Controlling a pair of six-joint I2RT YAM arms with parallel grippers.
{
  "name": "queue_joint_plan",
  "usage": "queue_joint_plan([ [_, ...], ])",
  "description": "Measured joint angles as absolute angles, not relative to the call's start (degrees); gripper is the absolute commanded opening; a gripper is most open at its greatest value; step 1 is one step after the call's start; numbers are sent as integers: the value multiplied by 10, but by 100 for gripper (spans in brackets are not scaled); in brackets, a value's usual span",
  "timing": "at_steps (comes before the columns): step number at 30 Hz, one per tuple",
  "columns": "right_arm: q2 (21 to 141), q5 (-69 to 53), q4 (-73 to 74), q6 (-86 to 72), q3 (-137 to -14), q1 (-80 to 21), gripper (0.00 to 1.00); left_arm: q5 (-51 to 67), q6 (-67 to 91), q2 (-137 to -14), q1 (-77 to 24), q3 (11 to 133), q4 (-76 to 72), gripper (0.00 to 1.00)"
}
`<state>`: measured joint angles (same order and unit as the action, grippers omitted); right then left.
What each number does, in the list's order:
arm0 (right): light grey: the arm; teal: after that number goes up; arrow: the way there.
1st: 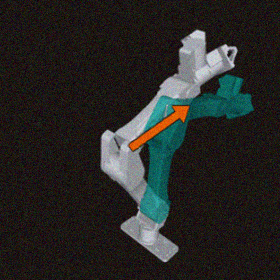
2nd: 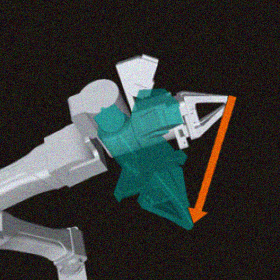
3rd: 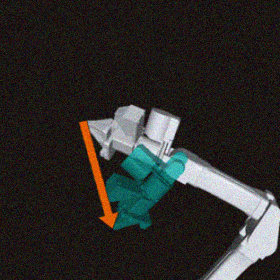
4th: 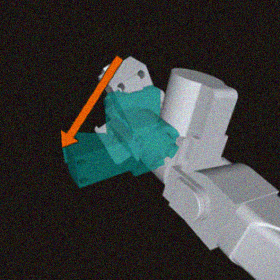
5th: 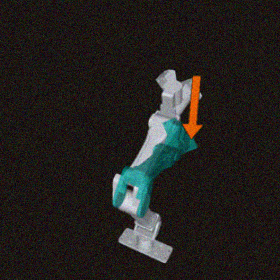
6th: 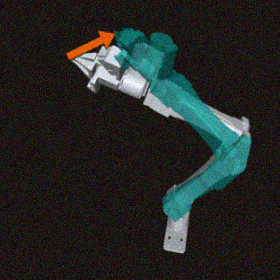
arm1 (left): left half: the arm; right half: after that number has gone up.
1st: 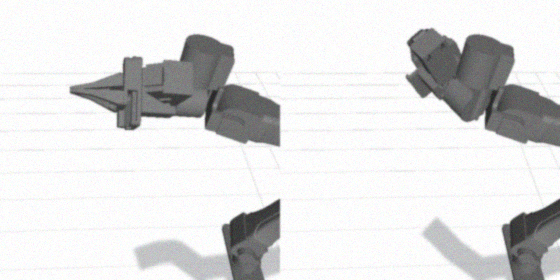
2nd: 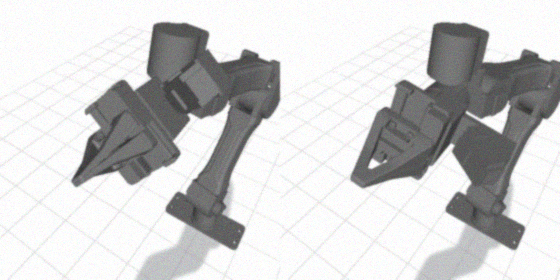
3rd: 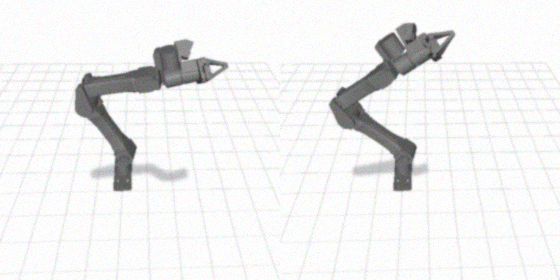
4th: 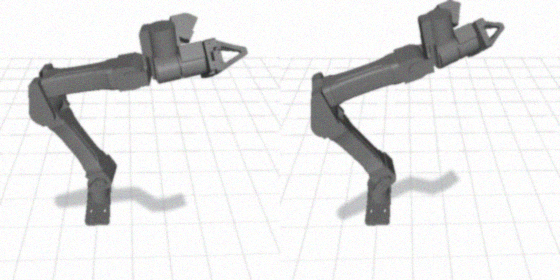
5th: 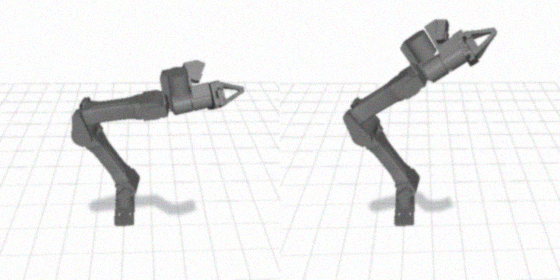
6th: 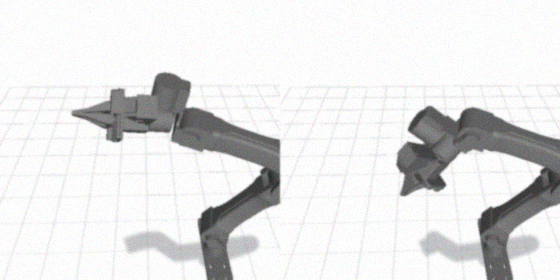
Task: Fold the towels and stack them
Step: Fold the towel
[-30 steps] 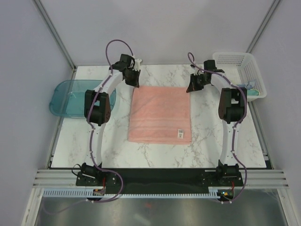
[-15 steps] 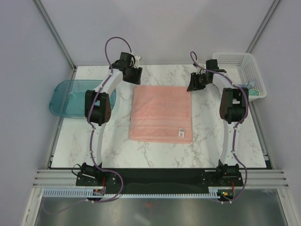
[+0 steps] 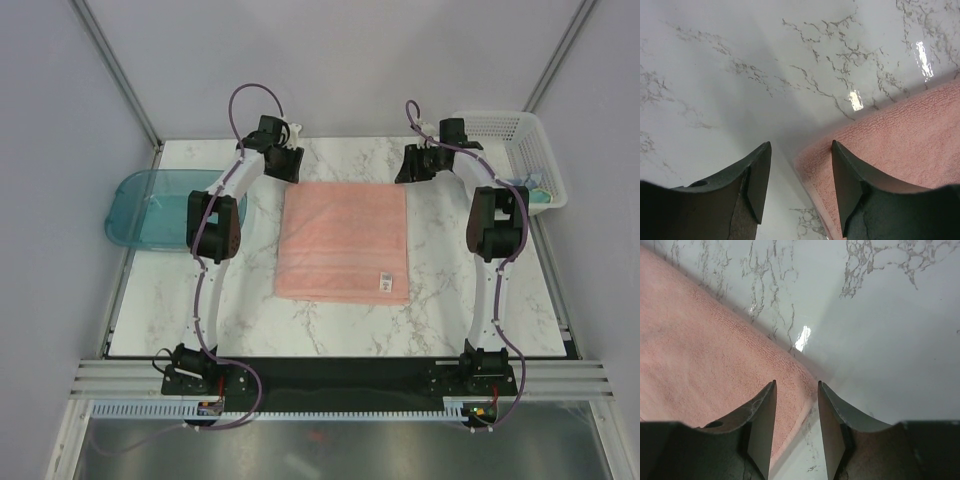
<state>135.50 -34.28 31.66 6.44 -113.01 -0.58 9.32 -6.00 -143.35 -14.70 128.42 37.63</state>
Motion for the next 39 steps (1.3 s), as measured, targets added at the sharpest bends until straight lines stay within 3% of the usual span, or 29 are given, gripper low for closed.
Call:
queue_joint_plan([
  [7, 1379, -357, 314, 69, -1136, -6, 46, 100, -74, -1439, -145, 1291, 376, 54],
  [13, 1393, -364, 312, 70, -1137, -6, 44, 125, -90, -1439, -144, 1295, 377, 45],
  [23, 1393, -366, 313, 78, -1137, -6, 43, 126, -100, -1439, -143, 1295, 407, 47],
  [25, 1393, -366, 313, 79, -1137, -6, 41, 127, -100, -1439, -143, 1295, 410, 42],
  [27, 1393, -366, 313, 80, -1137, -6, 37, 131, -101, -1439, -143, 1295, 413, 30],
  [30, 1394, -367, 312, 80, -1137, -5, 24, 139, -106, -1442, -142, 1302, 418, 4],
  [31, 1395, -368, 313, 80, -1137, -5, 20, 142, -108, -1445, -142, 1306, 418, 2],
  [32, 1395, -369, 313, 79, -1137, -5, 9, 143, -110, -1447, -142, 1309, 418, 2],
  [34, 1395, -371, 313, 79, -1137, -5, 0, 146, -110, -1448, -142, 1309, 419, 2],
  [39, 1395, -371, 312, 73, -1147, -5, 0, 134, -110, -1448, -142, 1317, 418, 2],
])
